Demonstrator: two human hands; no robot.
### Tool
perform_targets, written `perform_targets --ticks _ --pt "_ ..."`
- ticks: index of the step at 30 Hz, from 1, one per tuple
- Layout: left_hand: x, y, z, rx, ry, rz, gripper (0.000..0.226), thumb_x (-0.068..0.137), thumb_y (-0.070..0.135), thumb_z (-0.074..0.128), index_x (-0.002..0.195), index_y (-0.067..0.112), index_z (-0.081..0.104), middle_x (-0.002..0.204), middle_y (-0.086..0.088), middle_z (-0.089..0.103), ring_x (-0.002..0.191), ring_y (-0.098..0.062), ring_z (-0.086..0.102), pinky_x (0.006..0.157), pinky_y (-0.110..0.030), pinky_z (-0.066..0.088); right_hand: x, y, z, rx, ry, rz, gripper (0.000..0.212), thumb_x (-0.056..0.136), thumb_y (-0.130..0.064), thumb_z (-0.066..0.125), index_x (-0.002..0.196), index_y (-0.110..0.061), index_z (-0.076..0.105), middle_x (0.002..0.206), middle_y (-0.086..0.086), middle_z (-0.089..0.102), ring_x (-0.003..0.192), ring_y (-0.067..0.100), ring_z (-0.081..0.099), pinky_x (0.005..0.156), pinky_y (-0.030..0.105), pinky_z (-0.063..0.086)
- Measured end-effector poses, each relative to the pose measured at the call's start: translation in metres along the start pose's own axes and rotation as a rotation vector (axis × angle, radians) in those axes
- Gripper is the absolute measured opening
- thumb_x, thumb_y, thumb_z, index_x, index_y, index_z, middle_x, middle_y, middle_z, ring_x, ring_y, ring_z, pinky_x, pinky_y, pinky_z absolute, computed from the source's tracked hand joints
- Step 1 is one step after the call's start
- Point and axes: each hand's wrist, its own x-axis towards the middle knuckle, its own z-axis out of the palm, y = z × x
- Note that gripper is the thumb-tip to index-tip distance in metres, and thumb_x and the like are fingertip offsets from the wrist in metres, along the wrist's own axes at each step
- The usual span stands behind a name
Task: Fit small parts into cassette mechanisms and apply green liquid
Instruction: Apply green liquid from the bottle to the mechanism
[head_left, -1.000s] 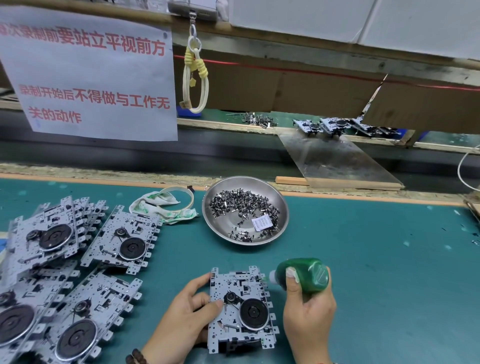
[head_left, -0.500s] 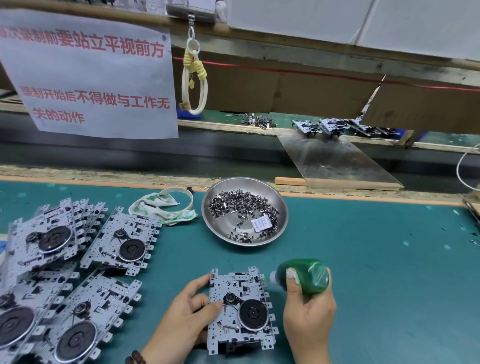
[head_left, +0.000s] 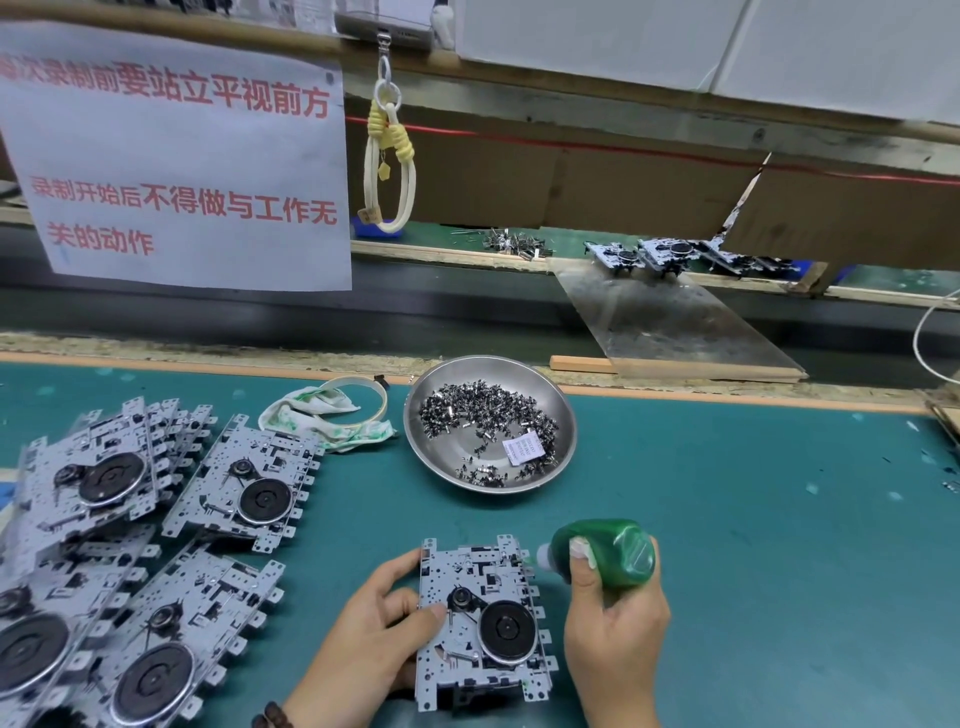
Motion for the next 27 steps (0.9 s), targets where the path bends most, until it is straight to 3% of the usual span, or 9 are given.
perform_targets --ticks 4,9,12,18,22,27 --pt "-0.0007 0.0017 0.0009 -0.013 -0.012 0.003 0.042 0.083 -0.007 0.058 0.113 0.022 0.053 0.053 -0.002 0.054 0.046 -0.012 0.056 0.041 -0.017 0.042 -0.001 0.0031 0.0003 0.015 -0.012 0.005 0.072 0.074 -0.078 0.044 0.084 -0.007 0.055 0.071 -0.006 0.059 0.067 0.002 0.055 0.061 0.004 0.041" --pt "-0.0016 0.0022 0.0011 -0.006 -0.019 0.008 0.042 0.083 -0.006 0.059 0.114 0.022 0.052 0.054 -0.001 0.054 0.047 -0.012 0.056 0.041 -0.017 0.043 0.0003 0.0015 0.0003 0.003 -0.004 0.027 0.056 0.074 -0.077 0.045 0.081 -0.022 0.052 0.071 -0.007 0.058 0.067 0.0 0.055 0.061 0.006 0.041" --pt "-0.0015 0.0031 0.0017 -0.012 -0.024 0.005 0.042 0.083 -0.008 0.057 0.113 0.021 0.052 0.051 0.0 0.054 0.044 -0.011 0.056 0.039 -0.016 0.042 -0.0009 0.0019 -0.0023 -0.001 -0.009 0.017 0.067 0.074 -0.077 0.044 0.082 -0.012 0.054 0.07 -0.005 0.058 0.065 0.008 0.053 0.06 0.007 0.041" --pt "-0.0014 0.0029 0.0011 0.009 -0.016 0.014 0.042 0.083 -0.006 0.059 0.114 0.023 0.053 0.053 -0.001 0.053 0.047 -0.011 0.056 0.042 -0.017 0.043 -0.0002 0.0013 -0.0011 -0.007 -0.015 -0.009 0.07 0.076 -0.076 0.043 0.083 -0.007 0.054 0.07 -0.007 0.057 0.065 0.004 0.053 0.061 0.005 0.04" --pt "-0.0019 0.004 0.0023 -0.007 -0.014 0.012 0.042 0.083 -0.006 0.058 0.113 0.023 0.053 0.054 -0.002 0.055 0.048 -0.012 0.057 0.042 -0.017 0.044 -0.0007 0.0029 -0.0027 -0.016 -0.005 -0.004 0.062 0.076 -0.075 0.044 0.082 -0.015 0.053 0.07 -0.004 0.059 0.067 0.008 0.054 0.061 0.005 0.041" --pt "-0.002 0.0031 0.0023 -0.015 -0.001 0.014 0.043 0.083 -0.008 0.058 0.114 0.021 0.054 0.063 -0.01 0.056 0.062 -0.022 0.059 0.061 -0.032 0.048 -0.0004 0.007 -0.0038 -0.012 -0.021 0.017 0.034 0.075 -0.06 0.054 0.082 -0.027 0.05 0.069 0.013 0.065 0.065 0.02 0.059 0.064 0.016 0.046"
